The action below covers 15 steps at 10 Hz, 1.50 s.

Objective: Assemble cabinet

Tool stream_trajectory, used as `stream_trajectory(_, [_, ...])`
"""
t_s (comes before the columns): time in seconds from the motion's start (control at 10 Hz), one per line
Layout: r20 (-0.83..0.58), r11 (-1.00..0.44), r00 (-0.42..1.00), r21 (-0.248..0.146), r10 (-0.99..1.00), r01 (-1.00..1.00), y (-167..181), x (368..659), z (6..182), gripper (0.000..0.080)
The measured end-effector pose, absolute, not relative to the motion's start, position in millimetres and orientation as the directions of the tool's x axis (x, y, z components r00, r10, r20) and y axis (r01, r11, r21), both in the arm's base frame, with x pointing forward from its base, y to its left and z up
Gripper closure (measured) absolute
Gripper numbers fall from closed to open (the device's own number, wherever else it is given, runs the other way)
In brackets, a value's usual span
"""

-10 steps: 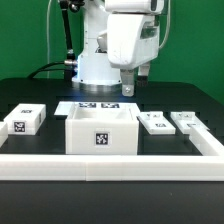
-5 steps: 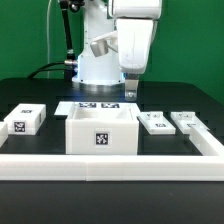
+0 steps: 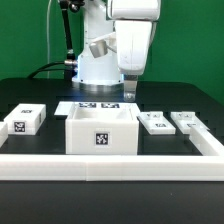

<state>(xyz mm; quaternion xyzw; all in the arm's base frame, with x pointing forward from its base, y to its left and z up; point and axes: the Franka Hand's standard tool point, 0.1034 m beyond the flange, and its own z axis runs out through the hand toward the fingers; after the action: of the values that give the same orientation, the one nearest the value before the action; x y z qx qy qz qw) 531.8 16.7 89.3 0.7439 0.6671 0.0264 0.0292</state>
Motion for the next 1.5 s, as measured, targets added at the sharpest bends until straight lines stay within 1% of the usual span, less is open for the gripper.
stream_trajectory(0.1, [0.000,-0.111,0.112,0.072,0.994,0.991,14.1,515.5,84.0,0.0001])
stream_trajectory(0.2, [-0.002,-0.113,0.114,0.058,0.994,0.992,12.5,500.6,79.3,0.0001])
stream_trajectory(0.4, [0.003,-0.129,0.129,0.057,0.992,0.990,12.2,479.1,71.9,0.0001])
stream_trajectory(0.7, [-0.001,-0.127,0.127,0.034,0.992,0.991,11.9,459.4,65.7,0.0001])
stream_trajectory(0.9, [-0.002,-0.126,0.126,0.013,0.992,0.992,12.1,440.9,56.5,0.0001])
stream_trajectory(1.0, [-0.001,-0.127,0.127,0.008,0.992,0.992,12.3,439.9,53.6,0.0001])
stream_trajectory(1.3, [0.002,-0.130,0.130,-0.016,0.991,0.991,12.6,434.1,36.7,0.0001])
stream_trajectory(1.5, [0.003,-0.138,0.138,-0.042,0.990,0.990,10.0,426.9,23.3,0.0001])
